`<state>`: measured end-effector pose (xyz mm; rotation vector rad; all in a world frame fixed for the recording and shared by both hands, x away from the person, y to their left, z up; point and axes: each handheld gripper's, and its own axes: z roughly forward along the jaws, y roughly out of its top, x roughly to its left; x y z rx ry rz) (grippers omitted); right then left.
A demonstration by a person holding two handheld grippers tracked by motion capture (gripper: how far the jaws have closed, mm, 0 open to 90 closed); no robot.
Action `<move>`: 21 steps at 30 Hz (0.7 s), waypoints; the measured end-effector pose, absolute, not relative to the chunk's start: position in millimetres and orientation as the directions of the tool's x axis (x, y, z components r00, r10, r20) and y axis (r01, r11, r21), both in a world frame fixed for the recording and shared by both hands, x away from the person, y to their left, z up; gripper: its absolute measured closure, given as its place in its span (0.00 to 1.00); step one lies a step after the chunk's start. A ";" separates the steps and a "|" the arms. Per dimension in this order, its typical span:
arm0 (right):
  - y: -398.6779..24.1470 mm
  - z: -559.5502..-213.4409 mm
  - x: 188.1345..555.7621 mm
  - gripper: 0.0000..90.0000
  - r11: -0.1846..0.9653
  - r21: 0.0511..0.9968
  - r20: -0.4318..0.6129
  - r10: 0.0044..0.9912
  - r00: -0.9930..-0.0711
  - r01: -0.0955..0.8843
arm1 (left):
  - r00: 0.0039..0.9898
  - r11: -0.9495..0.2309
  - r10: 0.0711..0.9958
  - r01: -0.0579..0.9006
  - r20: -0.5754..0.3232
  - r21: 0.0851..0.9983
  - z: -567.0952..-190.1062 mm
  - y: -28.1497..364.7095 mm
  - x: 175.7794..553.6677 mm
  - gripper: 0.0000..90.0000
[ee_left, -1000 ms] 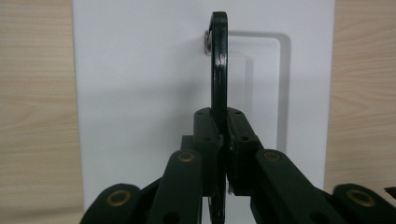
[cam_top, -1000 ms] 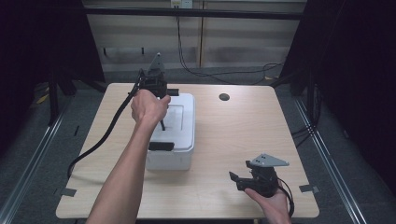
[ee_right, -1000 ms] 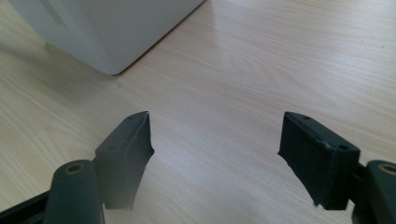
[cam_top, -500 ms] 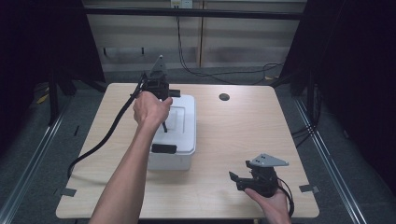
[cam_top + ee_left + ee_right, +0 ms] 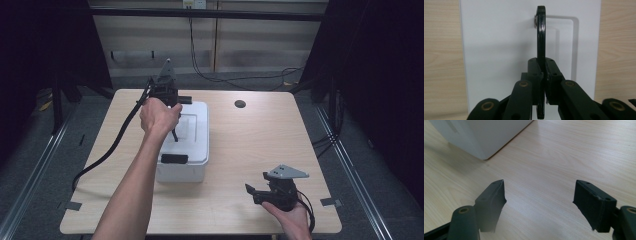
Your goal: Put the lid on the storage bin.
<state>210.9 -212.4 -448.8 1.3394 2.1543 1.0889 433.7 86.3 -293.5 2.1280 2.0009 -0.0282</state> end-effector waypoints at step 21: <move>-212.0 -448.9 210.8 0.27 0.246 0.772 0.080 0.877 -0.473 0.587 | 0.087 -0.061 0.980 0.987 -0.179 0.147 -299.3 87.0 437.1 0.93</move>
